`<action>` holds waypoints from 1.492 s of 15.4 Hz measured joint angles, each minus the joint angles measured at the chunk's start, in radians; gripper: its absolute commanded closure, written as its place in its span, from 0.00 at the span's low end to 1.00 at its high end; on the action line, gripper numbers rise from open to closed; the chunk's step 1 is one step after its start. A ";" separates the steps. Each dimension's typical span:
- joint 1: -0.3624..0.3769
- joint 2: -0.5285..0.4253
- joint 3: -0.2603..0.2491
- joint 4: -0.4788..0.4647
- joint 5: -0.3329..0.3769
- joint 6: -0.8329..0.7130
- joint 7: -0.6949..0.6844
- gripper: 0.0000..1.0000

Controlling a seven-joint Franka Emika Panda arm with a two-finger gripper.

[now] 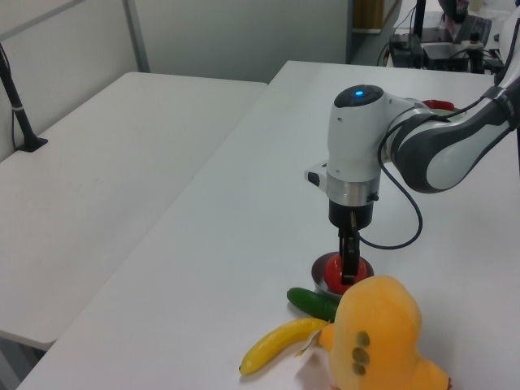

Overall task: Red apple placed in the center of the desktop
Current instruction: 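Lower the gripper and close it around the red apple, then lift the apple out of the bowl and carry it toward the table center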

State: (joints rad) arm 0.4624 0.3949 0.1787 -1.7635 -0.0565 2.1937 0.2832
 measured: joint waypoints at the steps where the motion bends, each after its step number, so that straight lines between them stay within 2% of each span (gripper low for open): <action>1: 0.000 -0.002 0.000 0.003 0.000 0.000 0.000 0.62; 8: -0.007 -0.122 0.000 0.030 -0.001 0.000 0.002 0.62; 13: -0.101 -0.166 -0.008 0.024 -0.002 0.000 0.004 0.61; 15: -0.145 -0.165 -0.048 0.013 -0.009 -0.031 -0.013 0.61; 17: -0.149 -0.167 -0.105 0.002 -0.010 -0.088 -0.056 0.61; 23: -0.153 -0.170 -0.210 -0.085 -0.011 -0.110 -0.138 0.61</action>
State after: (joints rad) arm 0.3090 0.2245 -0.0315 -1.8484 -0.0670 2.0835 0.1448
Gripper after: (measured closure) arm 0.264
